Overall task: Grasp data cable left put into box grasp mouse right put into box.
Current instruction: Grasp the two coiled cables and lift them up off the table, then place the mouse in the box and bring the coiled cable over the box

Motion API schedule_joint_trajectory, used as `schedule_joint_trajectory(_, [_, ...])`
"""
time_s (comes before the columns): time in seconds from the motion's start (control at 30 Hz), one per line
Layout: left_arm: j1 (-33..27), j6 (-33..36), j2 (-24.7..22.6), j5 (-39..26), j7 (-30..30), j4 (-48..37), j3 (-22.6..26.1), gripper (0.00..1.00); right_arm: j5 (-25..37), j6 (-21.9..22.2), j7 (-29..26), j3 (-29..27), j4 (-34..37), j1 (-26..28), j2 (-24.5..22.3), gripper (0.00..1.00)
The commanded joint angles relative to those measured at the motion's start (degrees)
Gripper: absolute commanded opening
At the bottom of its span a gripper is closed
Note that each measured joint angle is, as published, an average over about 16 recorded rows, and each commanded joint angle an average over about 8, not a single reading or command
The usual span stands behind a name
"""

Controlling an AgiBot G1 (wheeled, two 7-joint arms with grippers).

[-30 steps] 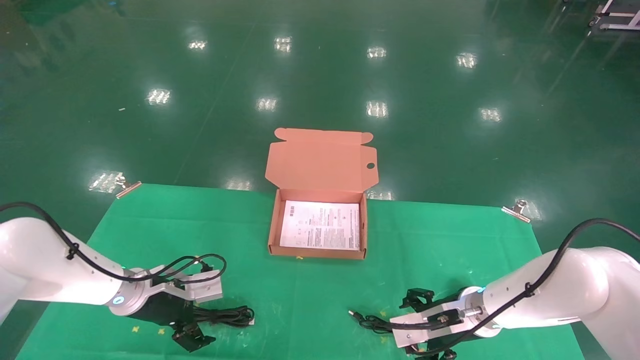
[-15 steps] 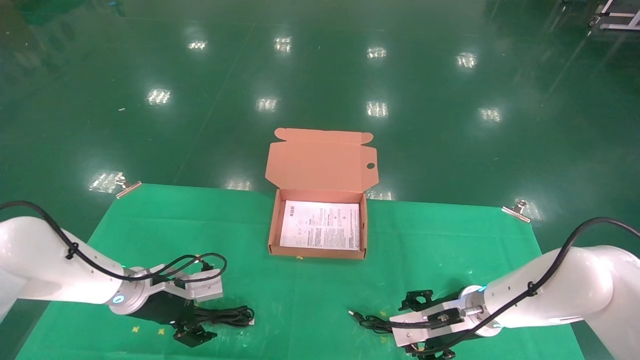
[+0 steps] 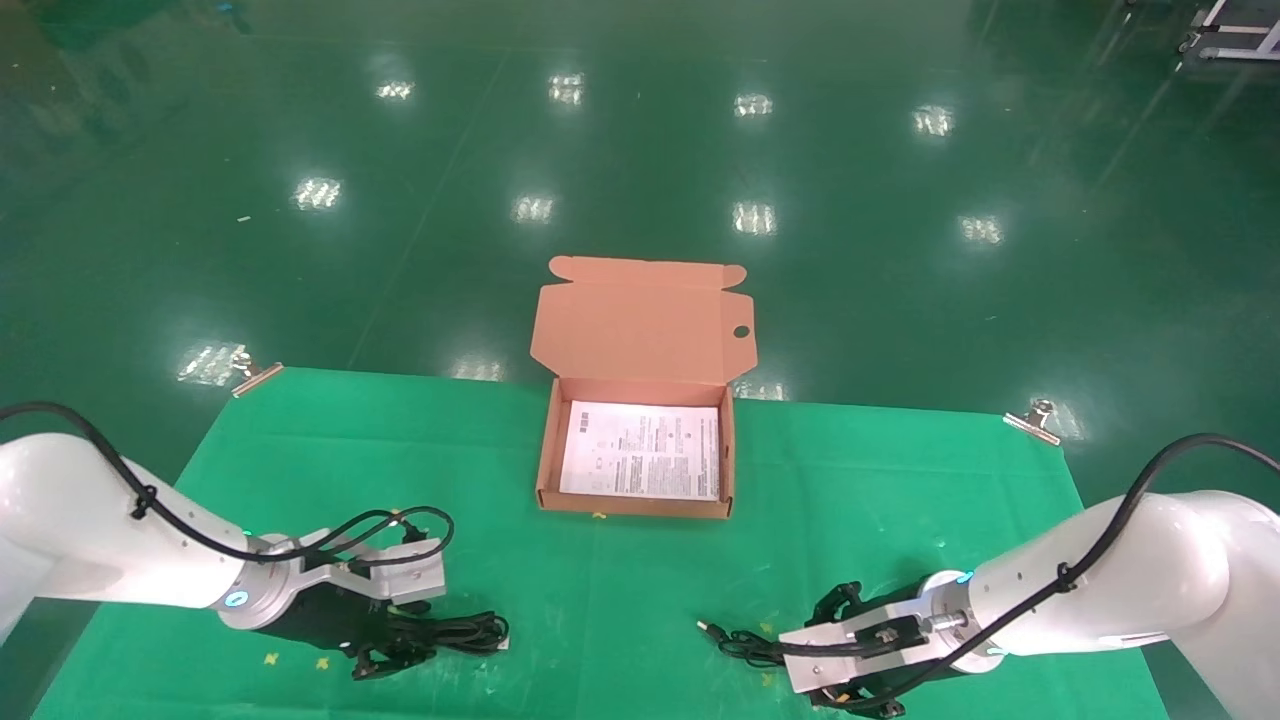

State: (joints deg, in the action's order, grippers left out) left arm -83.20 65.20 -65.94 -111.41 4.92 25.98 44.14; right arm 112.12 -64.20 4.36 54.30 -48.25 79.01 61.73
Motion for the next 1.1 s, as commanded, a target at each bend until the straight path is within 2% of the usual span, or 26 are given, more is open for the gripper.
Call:
schedule_joint_trajectory(0.03, [0.01, 0.01, 0.01, -0.01, 0.01, 0.04, 0.01, 0.00, -0.01, -0.01, -0.01, -0.01, -0.03, 0.00, -0.01, 0.00])
schedule_joint_trajectory(0.77, [0.00, -0.16, 0.07, -0.36, -0.14, 0.48, 0.17, 0.00, -0.28, -0.25, -0.40, -0.31, -0.31, 0.35, -0.46, 0.00])
schedule_joint_trajectory(0.93, [-0.34, -0.75, 0.53, -1.23, -0.86, 2.97, 0.54, 0.00, -1.84, -0.70, -3.18, -2.31, -1.93, 2.27, -3.15, 0.00])
schedule_joint_trajectory(1.1, [-1.79, -1.15, 2.23, -1.65, -0.67, 9.48, 0.18, 0.00, -3.32, 0.65, -7.15, -5.83, -5.15, 6.14, -7.26, 0.00])
